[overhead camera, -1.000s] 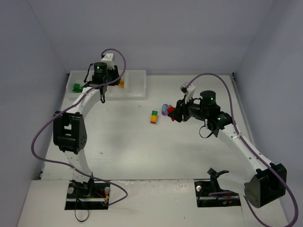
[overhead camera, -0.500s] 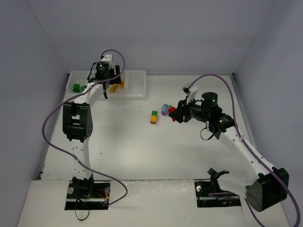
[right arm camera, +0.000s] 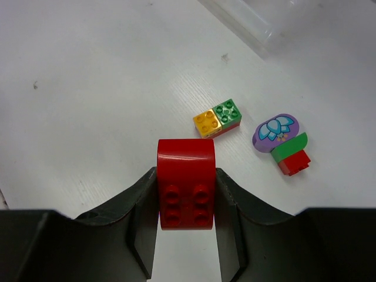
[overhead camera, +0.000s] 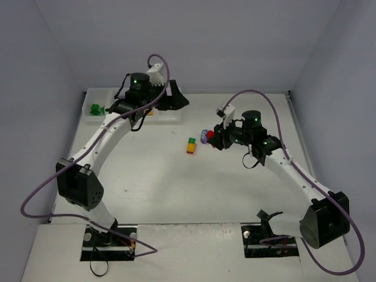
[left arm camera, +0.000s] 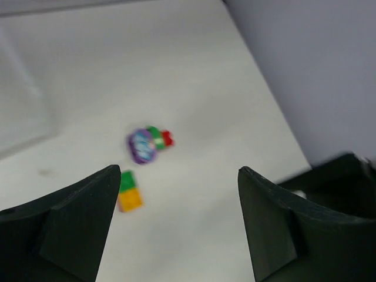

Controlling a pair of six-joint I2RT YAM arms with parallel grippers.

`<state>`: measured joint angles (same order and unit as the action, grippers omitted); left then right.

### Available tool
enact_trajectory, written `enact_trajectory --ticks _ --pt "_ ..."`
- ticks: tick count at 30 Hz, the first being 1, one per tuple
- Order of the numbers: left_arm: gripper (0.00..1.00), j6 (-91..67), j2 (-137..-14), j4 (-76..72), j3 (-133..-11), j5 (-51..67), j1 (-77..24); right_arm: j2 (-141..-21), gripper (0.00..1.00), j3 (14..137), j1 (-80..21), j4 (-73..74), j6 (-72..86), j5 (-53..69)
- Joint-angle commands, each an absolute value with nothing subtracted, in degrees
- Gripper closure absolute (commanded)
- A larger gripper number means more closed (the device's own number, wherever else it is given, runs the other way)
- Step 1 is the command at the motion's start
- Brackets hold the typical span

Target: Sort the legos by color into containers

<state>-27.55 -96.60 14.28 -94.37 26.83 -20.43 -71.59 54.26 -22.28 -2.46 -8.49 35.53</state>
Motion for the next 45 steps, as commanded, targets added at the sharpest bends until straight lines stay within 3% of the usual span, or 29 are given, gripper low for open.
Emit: enact_trajectory --ticks 1,8,18,24,32,33,36,38,41,45 --pt "0.26 -35.59 -93.09 12.66 -90.63 36.73 -25.90 -71.54 0.95 58.09 -23.29 -7.12 -13.79 35.59" --pt "0.27 -33.93 -93.16 15.54 -89.65 39.38 -32.51 -71.02 0.93 57.83 -25.31 -7.91 -16.70 36.82" --pt "0.49 -29.36 -95.62 20.91 -92.81 39.46 -34.71 -69.87 0.92 57.13 -26.81 -8.61 -16.70 37.27" --pt "0.55 -29.44 -97.47 21.62 -93.78 40.08 -35.42 -69.70 0.92 56.69 -27.77 -9.32 -16.44 37.27" --pt "0.95 -28.66 -98.53 22.06 -94.57 40.70 -35.42 -69.96 0.87 56.43 -28.74 -9.67 -16.26 35.43" --pt "1.00 -28.30 -98.26 22.23 -94.57 40.26 -35.42 -69.87 0.74 56.34 -28.74 -9.58 -16.09 35.16" --pt "1.00 -27.16 -97.74 22.50 -94.57 38.32 -34.19 -69.17 0.49 55.81 -28.83 -9.58 -15.56 32.79" --pt "1.00 -26.11 -97.82 22.33 -94.74 37.01 -32.10 -68.56 0.37 55.20 -28.65 -9.41 -14.68 31.21" --pt "1.00 -23.83 -98.43 21.71 -95.10 32.90 -28.15 -66.80 0.32 54.23 -27.87 -9.32 -12.31 27.43" --pt "1.00 -19.52 -100.45 18.38 -96.94 22.61 -23.91 -63.73 0.07 51.69 -26.81 -9.05 -6.08 20.33"
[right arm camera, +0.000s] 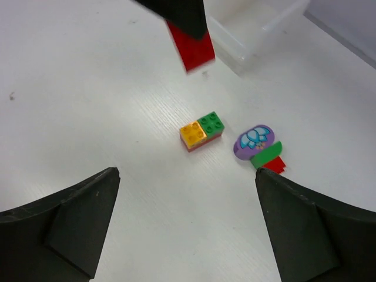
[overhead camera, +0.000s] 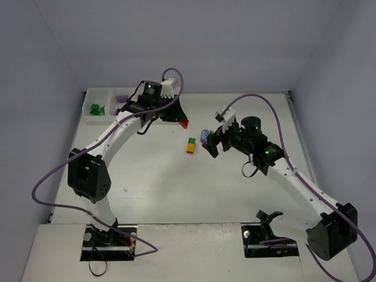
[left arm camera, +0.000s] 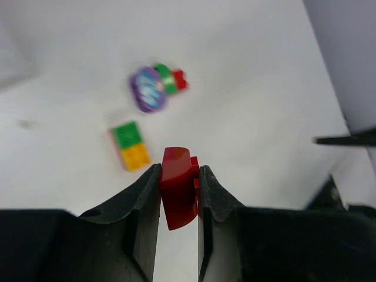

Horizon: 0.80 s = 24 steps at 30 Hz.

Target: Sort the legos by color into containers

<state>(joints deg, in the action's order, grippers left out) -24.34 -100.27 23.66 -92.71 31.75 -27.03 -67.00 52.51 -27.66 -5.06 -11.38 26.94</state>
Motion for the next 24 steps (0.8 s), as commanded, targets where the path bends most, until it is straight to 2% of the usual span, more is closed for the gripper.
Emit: enact_trajectory --ticks 1,6,14,17,20,21,23,24 --pt "1.00 -18.82 -101.16 17.41 -97.47 20.33 -23.30 -62.24 0.01 51.07 -26.81 -8.88 -4.59 18.91" --pt "1.00 -16.70 -108.53 9.16 -103.69 7.76 -20.22 -57.93 0.00 47.47 -26.81 -8.35 4.56 14.59" --pt "1.00 -15.64 -123.73 -2.63 -114.25 -2.46 -18.37 -50.19 0.00 42.90 -26.72 -5.28 12.21 12.75" --pt "0.76 -16.34 -128.13 -4.57 -118.64 -2.64 -17.58 -48.87 0.00 42.72 -26.72 -3.17 13.97 12.22" --pt "0.66 -16.52 -131.74 -2.03 -124.53 -1.58 -17.23 -47.64 0.00 42.19 -26.89 -2.37 15.20 10.91" --pt "0.54 -16.52 -132.27 -1.33 -125.50 -1.50 -17.14 -47.11 0.00 42.01 -26.89 -2.20 15.47 10.64" --pt "0.41 -16.61 -132.45 -1.14 -126.04 -0.80 -17.23 -46.76 0.00 41.75 -26.90 -2.11 15.82 9.67" --pt "0.28 -16.61 -131.76 -0.97 -125.77 -0.44 -17.23 -46.67 0.00 41.57 -26.89 -2.11 15.99 8.62"
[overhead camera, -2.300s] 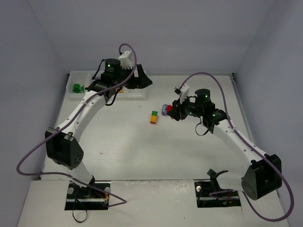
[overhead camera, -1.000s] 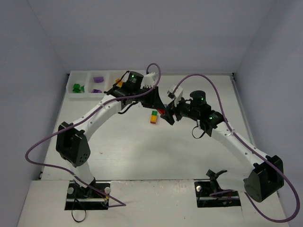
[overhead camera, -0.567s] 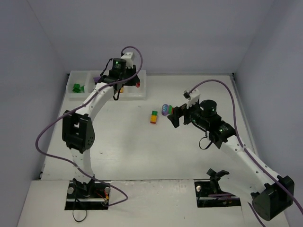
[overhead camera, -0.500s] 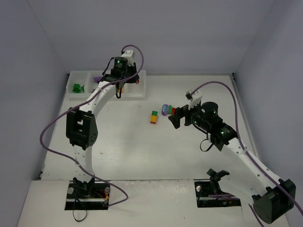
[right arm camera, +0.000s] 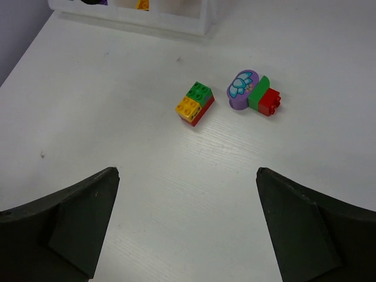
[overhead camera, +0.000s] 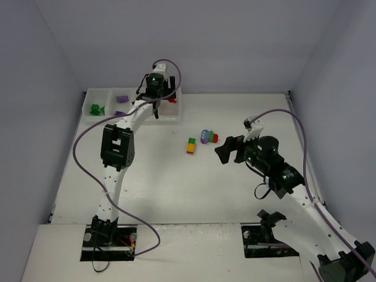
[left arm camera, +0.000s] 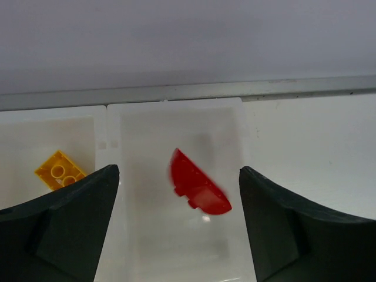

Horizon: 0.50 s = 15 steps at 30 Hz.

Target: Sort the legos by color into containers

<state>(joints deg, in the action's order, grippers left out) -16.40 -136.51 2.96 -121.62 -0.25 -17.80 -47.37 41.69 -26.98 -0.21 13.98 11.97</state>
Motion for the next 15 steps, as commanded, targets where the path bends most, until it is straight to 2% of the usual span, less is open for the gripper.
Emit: enact_trajectory --ticks 1,3,6,8,9,12,15 --pt "0.22 -16.61 -131.14 -1.05 -125.16 -0.09 -17.14 -46.67 0.00 41.66 -26.89 -2.02 16.26 7.92" --pt "0.11 -16.61 -129.47 -1.14 -122.27 -0.09 -17.49 -47.54 0.00 42.10 -26.89 -1.85 16.35 6.60" --pt "0.09 -16.52 -124.29 -0.53 -115.95 -0.44 -18.02 -50.35 0.00 43.67 -26.89 -1.67 16.96 5.45" --pt "0.09 -16.87 -118.94 -0.53 -111.56 0.00 -18.19 -52.20 0.05 44.73 -27.07 -1.67 17.75 5.10" --pt "0.10 -17.57 -117.00 -0.61 -106.49 0.00 -18.37 -54.21 0.12 45.95 -27.07 -1.67 18.28 4.66" --pt "0.21 -18.89 -108.22 -0.70 -95.16 0.00 -18.46 -58.77 0.26 47.98 -28.29 -1.67 20.03 3.08" --pt "0.34 -19.95 -96.55 -0.09 -84.34 -0.78 -18.46 -64.15 0.32 51.06 -31.36 -1.67 22.49 -1.13"
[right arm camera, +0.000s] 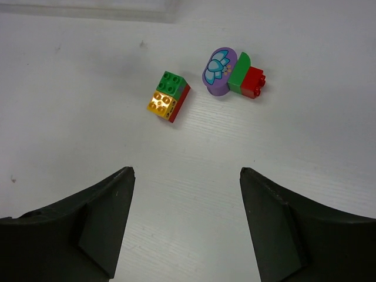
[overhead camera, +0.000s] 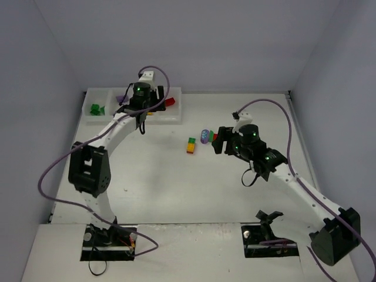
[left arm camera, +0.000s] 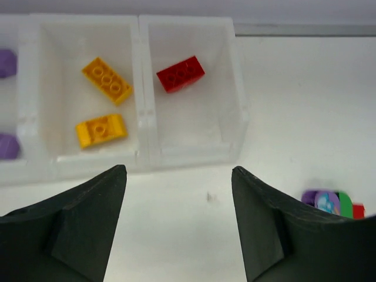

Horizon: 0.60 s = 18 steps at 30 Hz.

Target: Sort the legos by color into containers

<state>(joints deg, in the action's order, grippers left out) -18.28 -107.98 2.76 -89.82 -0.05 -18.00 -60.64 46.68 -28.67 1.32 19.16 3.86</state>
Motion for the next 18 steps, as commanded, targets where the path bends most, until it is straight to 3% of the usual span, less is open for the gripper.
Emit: enact_trajectory --ticks 1,7,18 --pt "0.35 -20.47 -94.42 1.48 -82.03 -1.40 -18.54 -65.73 0.32 52.72 -32.33 -1.67 23.02 -3.93" --pt "0.41 -25.48 -78.06 12.63 -69.28 -7.37 -18.37 -77.94 0.32 58.26 -35.41 -1.76 29.44 -8.17" --pt "0.41 -27.51 -60.39 23.20 -57.22 -3.34 -18.37 -97.46 0.42 70.03 -40.34 -0.27 35.77 -14.49"
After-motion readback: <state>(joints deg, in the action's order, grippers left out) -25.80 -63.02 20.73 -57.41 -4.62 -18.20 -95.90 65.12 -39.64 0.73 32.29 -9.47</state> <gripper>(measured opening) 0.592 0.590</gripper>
